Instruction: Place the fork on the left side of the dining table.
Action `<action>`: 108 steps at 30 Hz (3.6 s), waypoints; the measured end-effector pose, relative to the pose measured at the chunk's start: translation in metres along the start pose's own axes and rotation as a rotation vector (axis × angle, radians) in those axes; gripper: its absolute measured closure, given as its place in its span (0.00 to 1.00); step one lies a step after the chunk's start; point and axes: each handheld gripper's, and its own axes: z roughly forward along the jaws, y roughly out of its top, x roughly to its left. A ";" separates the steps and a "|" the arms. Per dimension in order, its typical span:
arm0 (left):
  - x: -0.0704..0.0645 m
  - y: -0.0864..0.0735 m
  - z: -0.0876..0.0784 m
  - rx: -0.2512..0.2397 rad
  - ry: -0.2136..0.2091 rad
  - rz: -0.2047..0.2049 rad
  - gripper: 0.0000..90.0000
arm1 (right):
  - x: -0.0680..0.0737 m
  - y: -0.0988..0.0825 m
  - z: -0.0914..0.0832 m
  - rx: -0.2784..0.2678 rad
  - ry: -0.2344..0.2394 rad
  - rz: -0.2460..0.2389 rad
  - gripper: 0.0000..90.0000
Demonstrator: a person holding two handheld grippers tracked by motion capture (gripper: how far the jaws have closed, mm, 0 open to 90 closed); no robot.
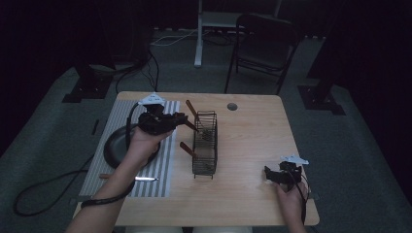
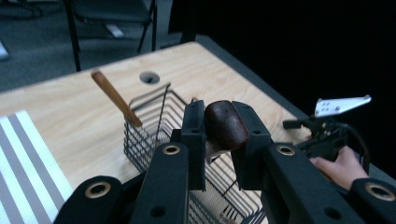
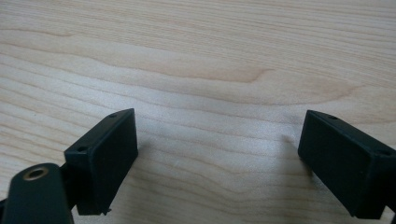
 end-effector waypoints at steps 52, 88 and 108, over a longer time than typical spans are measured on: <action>0.139 -0.041 -0.049 -0.092 0.268 -0.302 0.90 | 0.000 0.000 0.000 0.000 0.000 0.000 0.13; 0.252 -0.100 -0.008 -0.115 0.266 -0.650 0.89 | 0.000 0.000 0.000 0.000 0.000 0.000 0.13; 0.267 -0.116 0.018 0.006 0.523 -0.534 0.49 | 0.000 0.000 0.000 -0.001 -0.001 0.002 0.13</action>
